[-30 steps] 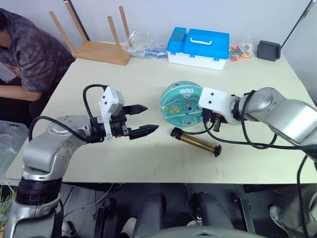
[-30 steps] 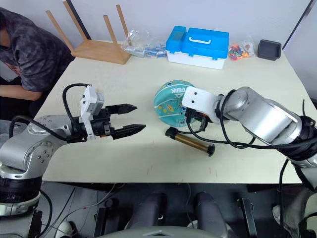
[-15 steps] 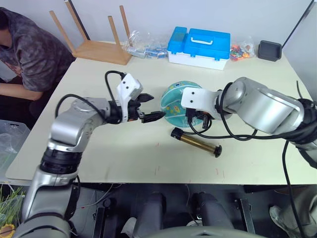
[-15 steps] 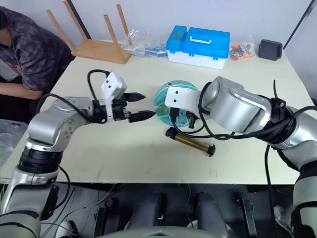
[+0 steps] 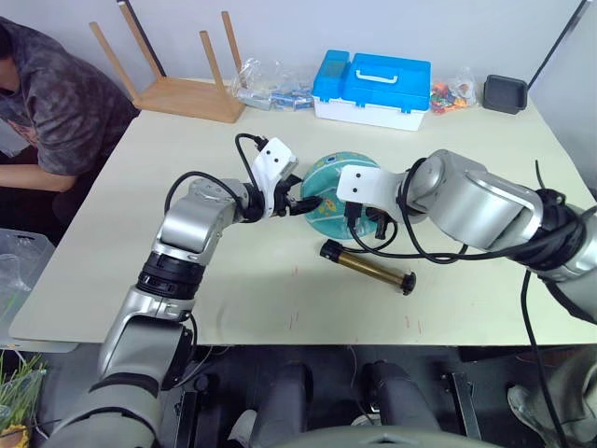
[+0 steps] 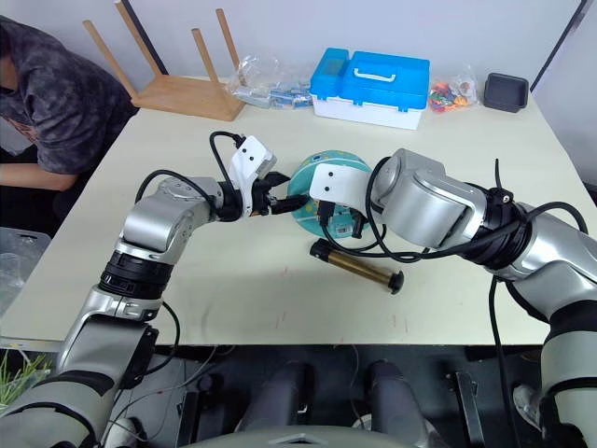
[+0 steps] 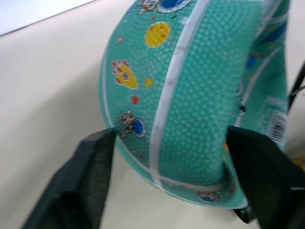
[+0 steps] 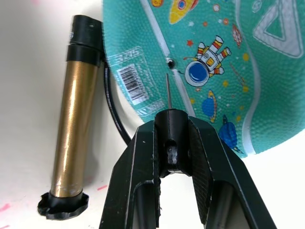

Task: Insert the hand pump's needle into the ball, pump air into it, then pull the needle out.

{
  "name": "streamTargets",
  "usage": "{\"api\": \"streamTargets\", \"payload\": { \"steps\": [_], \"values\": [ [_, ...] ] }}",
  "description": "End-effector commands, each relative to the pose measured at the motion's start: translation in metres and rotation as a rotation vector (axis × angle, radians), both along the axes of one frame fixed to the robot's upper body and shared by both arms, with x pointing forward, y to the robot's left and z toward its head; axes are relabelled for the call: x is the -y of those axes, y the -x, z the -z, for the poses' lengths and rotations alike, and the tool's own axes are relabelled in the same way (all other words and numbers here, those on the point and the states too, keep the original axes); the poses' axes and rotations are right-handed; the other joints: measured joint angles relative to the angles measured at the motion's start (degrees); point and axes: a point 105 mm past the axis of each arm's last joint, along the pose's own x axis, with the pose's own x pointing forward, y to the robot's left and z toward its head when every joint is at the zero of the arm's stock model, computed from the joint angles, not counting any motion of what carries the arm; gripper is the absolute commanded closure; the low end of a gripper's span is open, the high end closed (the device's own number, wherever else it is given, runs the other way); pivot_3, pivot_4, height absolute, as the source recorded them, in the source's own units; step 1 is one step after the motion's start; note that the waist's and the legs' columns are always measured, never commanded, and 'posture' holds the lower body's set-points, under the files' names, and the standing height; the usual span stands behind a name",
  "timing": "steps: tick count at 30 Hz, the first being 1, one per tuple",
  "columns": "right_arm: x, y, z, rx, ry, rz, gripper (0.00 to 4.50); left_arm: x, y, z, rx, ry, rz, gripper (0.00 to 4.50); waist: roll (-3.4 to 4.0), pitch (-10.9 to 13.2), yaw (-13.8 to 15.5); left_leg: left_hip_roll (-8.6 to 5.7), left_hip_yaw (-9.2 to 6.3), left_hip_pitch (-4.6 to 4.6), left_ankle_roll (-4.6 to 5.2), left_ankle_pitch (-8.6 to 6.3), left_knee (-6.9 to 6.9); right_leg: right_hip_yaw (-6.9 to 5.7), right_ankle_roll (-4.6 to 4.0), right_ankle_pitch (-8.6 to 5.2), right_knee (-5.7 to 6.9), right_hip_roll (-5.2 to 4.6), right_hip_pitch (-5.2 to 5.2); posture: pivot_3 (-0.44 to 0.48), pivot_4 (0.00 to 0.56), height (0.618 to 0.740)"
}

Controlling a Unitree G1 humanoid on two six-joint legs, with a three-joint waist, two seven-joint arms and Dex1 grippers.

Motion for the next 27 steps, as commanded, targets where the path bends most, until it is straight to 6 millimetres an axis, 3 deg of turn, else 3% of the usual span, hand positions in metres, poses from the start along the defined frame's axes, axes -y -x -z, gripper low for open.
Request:
{"api": "streamTargets", "payload": {
  "steps": [1,3,6,7,27],
  "values": [
    [-0.005,-0.001,0.001,0.026,0.010,-0.027,4.18,0.008,0.001,-0.010,0.032,0.021,-0.006,2.56,0.00,0.00,0.15,0.00,-0.02,0.00,0.00,0.00,0.02,-0.01,0.00,0.00,0.04,0.00,0.00,0.000,0.150,0.740],
    [-0.005,-0.002,0.004,0.026,0.020,-0.026,4.18,0.009,0.002,-0.008,0.026,0.021,-0.018,3.44,0.00,0.00,0.19,-0.02,-0.04,0.00,-0.01,0.01,0.06,-0.03,0.00,0.00,0.09,-0.01,0.00,0.000,0.150,0.740],
    [-0.004,-0.004,0.008,0.027,0.031,-0.022,4.18,0.009,0.002,-0.004,0.018,0.018,-0.044,4.40,-0.01,0.00,0.10,-0.03,-0.03,0.02,-0.01,0.01,0.09,0.00,0.01,0.00,0.14,-0.02,0.01,0.000,0.150,0.740],
    [-0.003,-0.005,0.009,0.028,0.035,-0.022,4.18,0.008,0.002,-0.004,0.018,0.017,-0.054,4.48,-0.01,0.00,0.10,-0.03,-0.04,0.03,-0.02,0.01,0.10,-0.01,0.00,0.00,0.15,-0.02,0.01,0.000,0.150,0.740],
    [-0.004,-0.020,0.017,0.055,0.061,-0.010,4.18,0.011,0.004,0.003,-0.007,0.002,-0.102,4.50,-0.01,-0.01,-0.10,-0.04,-0.07,0.08,-0.04,0.02,0.10,0.00,0.00,0.01,0.20,-0.02,0.02,0.000,0.150,0.740]
  ]
}}
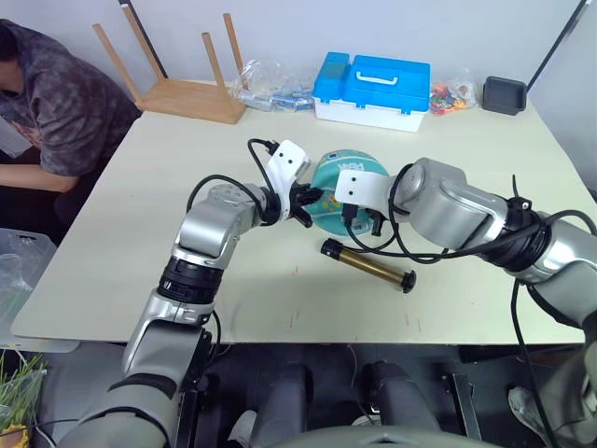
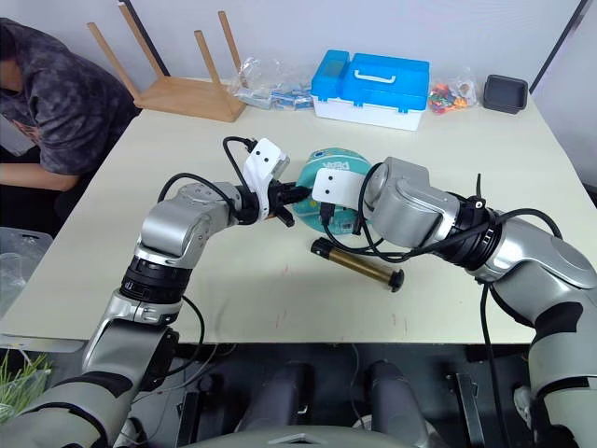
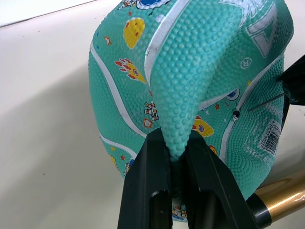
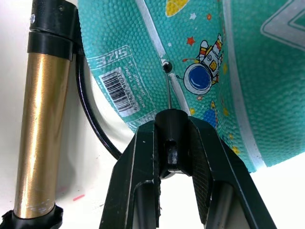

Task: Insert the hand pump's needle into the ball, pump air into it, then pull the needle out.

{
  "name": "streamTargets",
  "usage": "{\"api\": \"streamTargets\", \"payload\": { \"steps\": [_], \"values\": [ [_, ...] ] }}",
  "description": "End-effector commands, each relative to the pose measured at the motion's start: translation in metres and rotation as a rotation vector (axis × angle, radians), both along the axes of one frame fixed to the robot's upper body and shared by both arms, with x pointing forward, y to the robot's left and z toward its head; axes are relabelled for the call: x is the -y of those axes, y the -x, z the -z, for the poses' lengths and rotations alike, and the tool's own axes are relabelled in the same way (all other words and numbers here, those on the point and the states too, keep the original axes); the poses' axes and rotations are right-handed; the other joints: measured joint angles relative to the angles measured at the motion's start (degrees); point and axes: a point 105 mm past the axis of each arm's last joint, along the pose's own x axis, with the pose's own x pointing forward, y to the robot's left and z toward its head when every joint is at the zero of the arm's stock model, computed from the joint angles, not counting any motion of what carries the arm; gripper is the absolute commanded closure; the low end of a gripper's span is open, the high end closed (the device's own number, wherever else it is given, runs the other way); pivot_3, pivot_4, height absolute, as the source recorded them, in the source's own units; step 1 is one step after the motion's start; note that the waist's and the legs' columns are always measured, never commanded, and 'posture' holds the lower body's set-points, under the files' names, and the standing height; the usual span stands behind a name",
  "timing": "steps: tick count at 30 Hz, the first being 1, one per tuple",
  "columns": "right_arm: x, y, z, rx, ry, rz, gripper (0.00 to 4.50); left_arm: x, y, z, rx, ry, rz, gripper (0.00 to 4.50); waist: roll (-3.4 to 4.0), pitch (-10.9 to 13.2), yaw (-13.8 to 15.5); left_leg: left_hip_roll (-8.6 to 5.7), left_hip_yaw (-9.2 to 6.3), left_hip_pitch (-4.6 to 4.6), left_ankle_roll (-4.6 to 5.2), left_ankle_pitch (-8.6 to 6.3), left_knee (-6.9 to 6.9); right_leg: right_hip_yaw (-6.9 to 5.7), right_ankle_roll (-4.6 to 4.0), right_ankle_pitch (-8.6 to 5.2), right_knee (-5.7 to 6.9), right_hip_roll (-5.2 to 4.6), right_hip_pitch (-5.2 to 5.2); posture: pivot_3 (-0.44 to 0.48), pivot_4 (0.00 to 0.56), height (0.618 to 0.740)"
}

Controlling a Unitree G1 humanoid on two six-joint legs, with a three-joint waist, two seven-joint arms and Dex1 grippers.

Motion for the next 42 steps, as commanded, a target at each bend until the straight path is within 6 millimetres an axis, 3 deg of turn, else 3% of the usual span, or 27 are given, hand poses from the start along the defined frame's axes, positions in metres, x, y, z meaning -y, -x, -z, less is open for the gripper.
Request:
{"api": "streamTargets", "payload": {
  "steps": [1,31,42],
  "values": [
    [-0.004,-0.001,-0.001,0.023,0.006,-0.026,4.18,-0.002,0.002,0.000,0.011,-0.021,-0.023,4.50,0.00,0.00,-0.02,0.00,0.00,0.00,0.00,0.00,0.00,0.00,0.00,0.00,0.00,0.00,0.00,0.000,0.150,0.740],
    [-0.006,-0.008,0.017,-0.014,0.024,-0.024,4.18,-0.001,0.007,0.002,0.007,-0.028,-0.043,4.50,-0.04,-0.03,-1.03,0.00,-0.06,0.13,-0.07,0.04,0.00,-0.02,-0.02,0.03,0.02,-0.02,0.13,0.000,0.150,0.740],
    [-0.018,-0.010,0.029,-0.051,0.037,-0.056,4.18,0.001,0.009,0.006,-0.006,-0.020,-0.046,4.50,-0.08,-0.07,-1.19,0.00,-0.07,0.28,-0.12,0.07,0.00,-0.03,-0.03,0.04,0.02,0.00,0.24,0.000,0.150,0.740]
  ]
}}
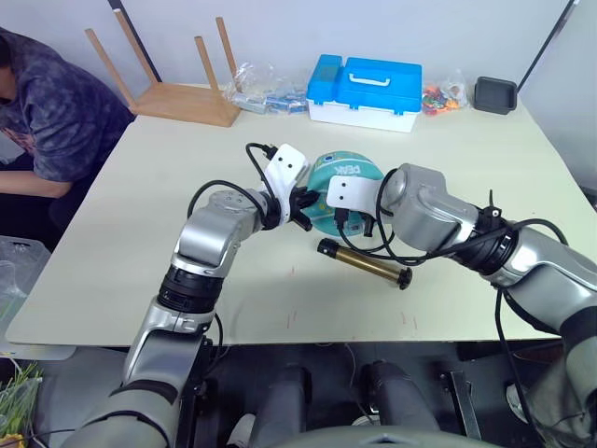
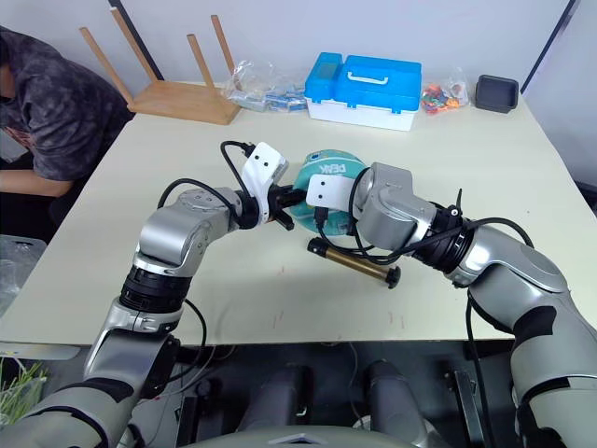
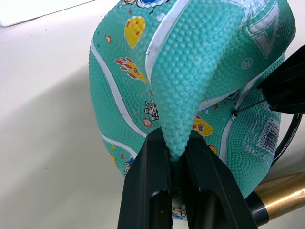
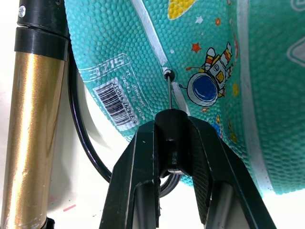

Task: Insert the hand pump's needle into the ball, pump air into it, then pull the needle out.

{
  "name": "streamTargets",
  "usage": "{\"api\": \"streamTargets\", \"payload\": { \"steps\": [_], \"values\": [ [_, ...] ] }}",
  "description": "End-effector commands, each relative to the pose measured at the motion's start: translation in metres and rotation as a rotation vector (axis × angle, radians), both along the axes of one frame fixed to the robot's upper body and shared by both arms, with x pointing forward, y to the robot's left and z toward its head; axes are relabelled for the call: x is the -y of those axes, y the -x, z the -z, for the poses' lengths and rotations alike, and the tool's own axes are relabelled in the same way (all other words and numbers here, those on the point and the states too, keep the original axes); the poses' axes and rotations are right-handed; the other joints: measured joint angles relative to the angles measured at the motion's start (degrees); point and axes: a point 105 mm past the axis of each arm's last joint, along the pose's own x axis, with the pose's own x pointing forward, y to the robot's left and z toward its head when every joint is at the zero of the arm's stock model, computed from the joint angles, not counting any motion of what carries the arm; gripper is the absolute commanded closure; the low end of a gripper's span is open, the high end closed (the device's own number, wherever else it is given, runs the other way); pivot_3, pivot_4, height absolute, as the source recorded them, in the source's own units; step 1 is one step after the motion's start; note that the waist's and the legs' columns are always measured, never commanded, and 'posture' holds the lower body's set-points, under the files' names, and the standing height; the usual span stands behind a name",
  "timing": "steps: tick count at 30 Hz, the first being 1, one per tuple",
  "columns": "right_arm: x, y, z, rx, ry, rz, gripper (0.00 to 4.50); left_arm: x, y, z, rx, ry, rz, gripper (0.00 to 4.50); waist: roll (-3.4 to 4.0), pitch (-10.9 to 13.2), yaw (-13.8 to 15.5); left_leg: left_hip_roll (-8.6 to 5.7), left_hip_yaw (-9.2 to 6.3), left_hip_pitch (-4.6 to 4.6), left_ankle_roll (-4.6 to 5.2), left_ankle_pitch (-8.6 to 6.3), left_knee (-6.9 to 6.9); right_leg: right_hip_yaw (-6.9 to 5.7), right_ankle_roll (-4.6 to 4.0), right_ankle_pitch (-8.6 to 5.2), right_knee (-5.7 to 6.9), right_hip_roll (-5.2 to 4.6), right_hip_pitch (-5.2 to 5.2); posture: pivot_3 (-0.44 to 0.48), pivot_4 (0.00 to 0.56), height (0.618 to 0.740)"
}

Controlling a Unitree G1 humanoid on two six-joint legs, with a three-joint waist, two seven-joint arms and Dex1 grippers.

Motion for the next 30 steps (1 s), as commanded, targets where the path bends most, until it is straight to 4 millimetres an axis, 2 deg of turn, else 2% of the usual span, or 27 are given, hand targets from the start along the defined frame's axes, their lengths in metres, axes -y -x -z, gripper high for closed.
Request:
{"api": "streamTargets", "payload": {
  "steps": [1,4,7,9,13,18,25,28,30],
  "values": [
    [-0.007,0.002,0.013,-0.044,0.001,-0.026,4.18,0.003,0.003,0.003,-0.011,-0.001,0.006,4.50,-0.02,-0.01,-0.06,0.01,0.00,0.06,-0.01,0.00,0.00,0.00,0.00,0.00,0.00,0.01,0.05,0.000,0.150,0.740],
    [-0.013,0.002,0.016,-0.060,-0.009,-0.045,4.18,0.003,0.003,0.005,-0.018,0.003,0.002,4.50,-0.07,-0.04,-0.15,0.01,0.04,0.26,-0.01,0.00,-0.06,0.04,-0.01,0.00,-0.01,0.03,0.23,0.000,0.150,0.740],
    [-0.036,0.006,0.023,-0.128,-0.092,-0.076,4.18,0.003,0.004,0.011,-0.047,0.010,0.005,4.50,-0.25,-0.16,-0.50,0.05,0.20,0.65,-0.01,0.00,-0.19,0.11,-0.01,-0.01,-0.01,0.04,0.44,0.000,0.150,0.740],
    [-0.044,0.006,0.028,-0.167,-0.134,-0.078,4.18,0.003,0.006,0.014,-0.062,0.014,0.008,4.50,-0.46,-0.30,-1.10,0.11,0.18,0.81,-0.01,0.00,-0.25,0.08,-0.04,-0.01,-0.02,0.10,0.52,0.000,0.150,0.740],
    [-0.053,0.004,0.030,-0.211,-0.197,-0.084,4.18,-0.003,0.007,0.020,-0.092,0.019,-0.002,4.50,-0.72,-0.61,-1.93,0.24,0.21,1.05,-0.02,-0.01,-0.31,0.04,-0.15,0.06,-0.03,0.17,0.64,0.000,0.150,0.740],
    [-0.061,0.002,0.032,-0.231,-0.228,-0.095,4.18,-0.004,0.009,0.025,-0.115,0.032,-0.009,4.50,-0.85,-0.74,-2.48,0.24,0.26,1.84,-0.03,-0.02,-0.74,0.06,-0.26,0.03,-0.11,0.19,1.09,0.000,0.150,0.740],
    [-0.078,-0.002,0.038,-0.217,-0.217,-0.128,4.18,-0.001,0.015,0.032,-0.137,0.042,-0.009,4.50,-0.98,-1.48,-3.10,0.30,0.27,2.02,-0.03,-0.02,-0.94,0.05,-0.28,0.01,-0.11,0.21,1.10,0.000,0.150,0.740],
    [-0.087,-0.002,0.041,-0.220,-0.211,-0.151,4.18,-0.001,0.017,0.034,-0.142,0.042,-0.013,4.50,-0.99,-1.51,-3.29,0.28,0.32,2.94,-0.05,-0.04,-1.39,0.08,-0.37,-0.14,-0.25,0.21,1.58,0.000,0.150,0.740],
    [-0.089,-0.002,0.044,-0.224,-0.203,-0.157,4.18,-0.001,0.018,0.035,-0.144,0.043,-0.014,4.50,-1.00,-1.60,-3.42,0.37,0.28,3.07,-0.05,-0.04,-1.45,0.04,-0.43,-0.18,-0.28,0.28,1.68,0.000,0.150,0.740]
  ]
}}
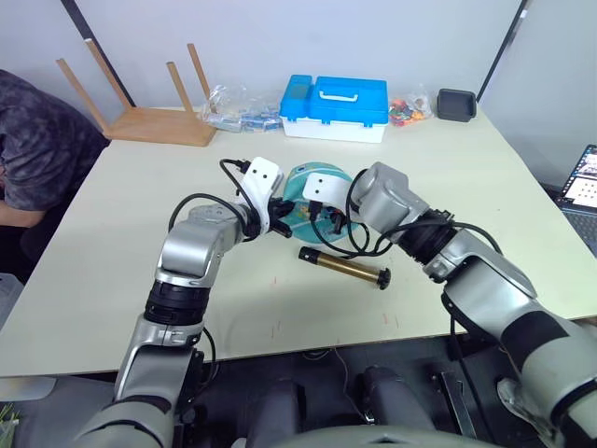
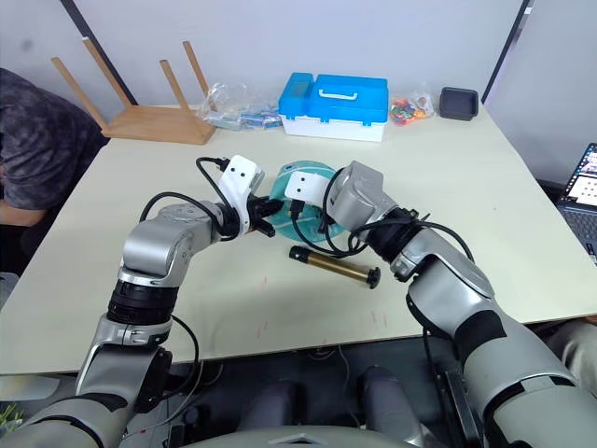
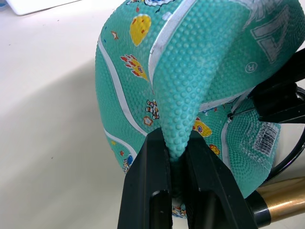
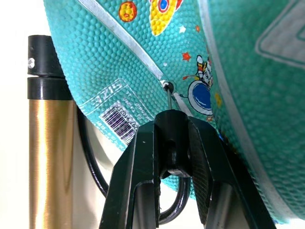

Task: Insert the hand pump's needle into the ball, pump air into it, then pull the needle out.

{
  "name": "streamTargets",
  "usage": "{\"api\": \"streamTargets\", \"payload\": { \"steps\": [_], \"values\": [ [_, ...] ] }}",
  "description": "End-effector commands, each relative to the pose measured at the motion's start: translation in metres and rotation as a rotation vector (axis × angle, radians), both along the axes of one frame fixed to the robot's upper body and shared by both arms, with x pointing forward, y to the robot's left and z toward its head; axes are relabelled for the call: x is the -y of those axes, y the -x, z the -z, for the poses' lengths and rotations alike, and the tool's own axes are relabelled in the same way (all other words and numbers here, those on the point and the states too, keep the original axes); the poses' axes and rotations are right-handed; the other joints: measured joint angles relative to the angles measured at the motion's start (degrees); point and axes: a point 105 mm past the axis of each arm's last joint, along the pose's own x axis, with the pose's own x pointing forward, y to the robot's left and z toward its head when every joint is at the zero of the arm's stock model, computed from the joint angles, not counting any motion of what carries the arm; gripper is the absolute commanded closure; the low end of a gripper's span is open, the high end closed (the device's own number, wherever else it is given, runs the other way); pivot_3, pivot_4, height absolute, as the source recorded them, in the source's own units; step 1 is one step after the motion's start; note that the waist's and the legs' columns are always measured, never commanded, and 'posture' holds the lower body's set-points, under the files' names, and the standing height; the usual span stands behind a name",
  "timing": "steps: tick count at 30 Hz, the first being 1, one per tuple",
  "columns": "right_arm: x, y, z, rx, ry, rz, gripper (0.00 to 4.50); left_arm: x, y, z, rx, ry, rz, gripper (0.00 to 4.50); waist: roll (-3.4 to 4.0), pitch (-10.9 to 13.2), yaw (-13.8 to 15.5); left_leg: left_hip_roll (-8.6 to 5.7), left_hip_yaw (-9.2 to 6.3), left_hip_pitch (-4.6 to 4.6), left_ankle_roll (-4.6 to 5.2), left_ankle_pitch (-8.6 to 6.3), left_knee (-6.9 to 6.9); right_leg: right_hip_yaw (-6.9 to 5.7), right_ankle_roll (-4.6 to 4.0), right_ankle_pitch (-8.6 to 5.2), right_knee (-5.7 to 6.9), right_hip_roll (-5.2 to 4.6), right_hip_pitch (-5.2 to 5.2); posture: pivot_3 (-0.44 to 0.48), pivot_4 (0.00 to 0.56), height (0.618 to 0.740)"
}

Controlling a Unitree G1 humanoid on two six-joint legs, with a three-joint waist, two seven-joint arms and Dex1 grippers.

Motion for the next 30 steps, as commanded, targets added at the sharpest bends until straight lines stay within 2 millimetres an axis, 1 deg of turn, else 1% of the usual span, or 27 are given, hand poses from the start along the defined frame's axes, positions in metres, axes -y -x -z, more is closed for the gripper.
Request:
{"api": "streamTargets", "payload": {
  "steps": [1,5,8,12,15,21,23,27,30],
  "values": [
    [-0.038,0.019,0.017,-0.043,-0.040,-0.136,4.18,0.035,0.015,0.011,-0.053,0.038,0.134,4.50,-0.03,-0.09,-0.09,0.03,0.01,0.10,0.00,0.00,-0.07,0.01,-0.03,-0.02,0.00,0.03,0.05,0.000,0.150,0.740],
    [-0.046,0.023,0.024,-0.080,-0.062,-0.152,4.18,0.039,0.016,0.013,-0.065,0.058,0.136,4.50,0.01,-0.30,-0.14,0.06,0.00,0.75,-0.01,-0.01,-0.52,0.04,-0.21,-0.13,-0.08,0.06,0.48,0.000,0.150,0.740],
    [-0.052,0.026,0.025,-0.104,-0.086,-0.164,4.18,0.041,0.016,0.014,-0.069,0.078,0.132,4.50,0.04,-0.45,-0.14,0.14,-0.12,0.81,-0.02,-0.01,-0.59,-0.01,-0.28,-0.17,-0.08,0.21,0.47,0.000,0.150,0.740],
    [-0.052,0.026,0.021,-0.105,-0.123,-0.158,4.18,0.039,0.016,0.015,-0.072,0.084,0.124,4.50,0.06,-0.47,-0.14,0.23,-0.13,0.81,-0.03,-0.01,-0.59,0.00,-0.30,-0.18,-0.08,0.28,0.46,0.000,0.150,0.740],
    [-0.042,0.019,0.011,-0.080,-0.145,-0.126,4.18,0.033,0.014,0.016,-0.070,0.083,0.108,4.50,0.11,-0.44,-0.14,0.25,-0.14,0.80,-0.03,-0.02,-0.60,0.00,-0.31,-0.18,-0.08,0.29,0.44,0.000,0.150,0.740],
    [-0.025,0.017,0.001,-0.056,-0.169,-0.093,4.18,0.025,0.007,0.014,-0.053,0.079,0.077,4.50,0.21,-0.37,0.13,0.25,-0.20,0.68,-0.05,-0.02,-0.60,-0.06,-0.32,-0.19,-0.13,0.24,0.38,0.000,0.150,0.740],
    [-0.022,0.018,0.001,-0.061,-0.173,-0.082,4.18,0.024,0.007,0.014,-0.052,0.075,0.075,4.50,0.50,-0.16,0.29,0.23,-0.23,0.60,-0.06,-0.01,-0.60,-0.10,-0.32,-0.19,-0.19,0.12,0.36,0.000,0.150,0.740],
    [-0.012,0.016,0.002,-0.048,-0.171,-0.054,4.18,0.023,0.005,0.014,-0.045,0.064,0.074,4.50,0.60,-0.09,0.53,0.18,-0.28,0.50,-0.05,-0.01,-0.62,-0.19,-0.29,-0.18,-0.31,0.04,0.35,0.000,0.150,0.740],
    [-0.007,0.015,-0.001,-0.038,-0.176,-0.039,4.18,0.022,0.004,0.015,-0.042,0.061,0.072,4.50,0.74,0.01,0.59,0.18,-0.32,0.41,-0.06,-0.01,-0.63,-0.27,-0.28,-0.17,-0.54,-0.02,0.35,0.000,0.150,0.740]
  ]
}}
